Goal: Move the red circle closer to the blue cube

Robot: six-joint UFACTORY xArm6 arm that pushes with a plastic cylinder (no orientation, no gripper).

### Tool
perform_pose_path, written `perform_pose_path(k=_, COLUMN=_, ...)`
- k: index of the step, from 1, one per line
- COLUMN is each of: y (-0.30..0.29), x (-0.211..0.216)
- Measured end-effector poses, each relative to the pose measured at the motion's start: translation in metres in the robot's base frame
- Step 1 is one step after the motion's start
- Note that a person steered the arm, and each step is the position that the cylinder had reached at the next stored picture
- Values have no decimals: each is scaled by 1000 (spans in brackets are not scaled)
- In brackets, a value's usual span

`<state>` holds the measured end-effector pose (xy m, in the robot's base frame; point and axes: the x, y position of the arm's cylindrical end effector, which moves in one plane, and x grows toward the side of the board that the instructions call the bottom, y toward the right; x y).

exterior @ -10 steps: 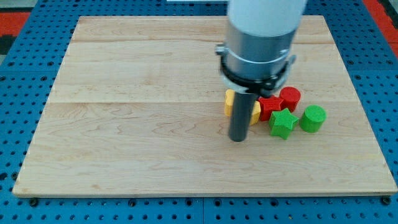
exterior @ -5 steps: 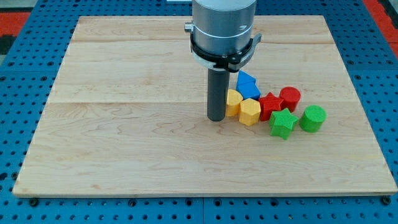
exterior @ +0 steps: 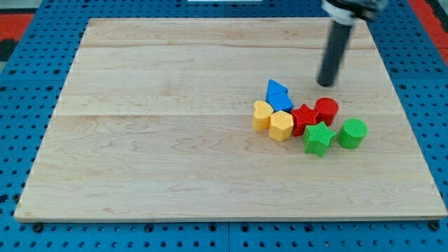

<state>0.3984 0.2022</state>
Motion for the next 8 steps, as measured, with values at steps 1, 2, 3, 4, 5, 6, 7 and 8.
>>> perform_pose_path(k=1, y=57, x=26)
perform_pose_path(k=2, y=46, x=50)
perform_pose_path(k=3, y=10, x=50)
perform_pose_path(k=4, y=-6, x=51)
perform_pose_path(k=5, y=-2, x=52)
perform_pose_path(k=6, y=-6, x=52)
perform_pose_path(k=7, y=-17, x=48)
perform_pose_path(k=8, y=-36, x=46)
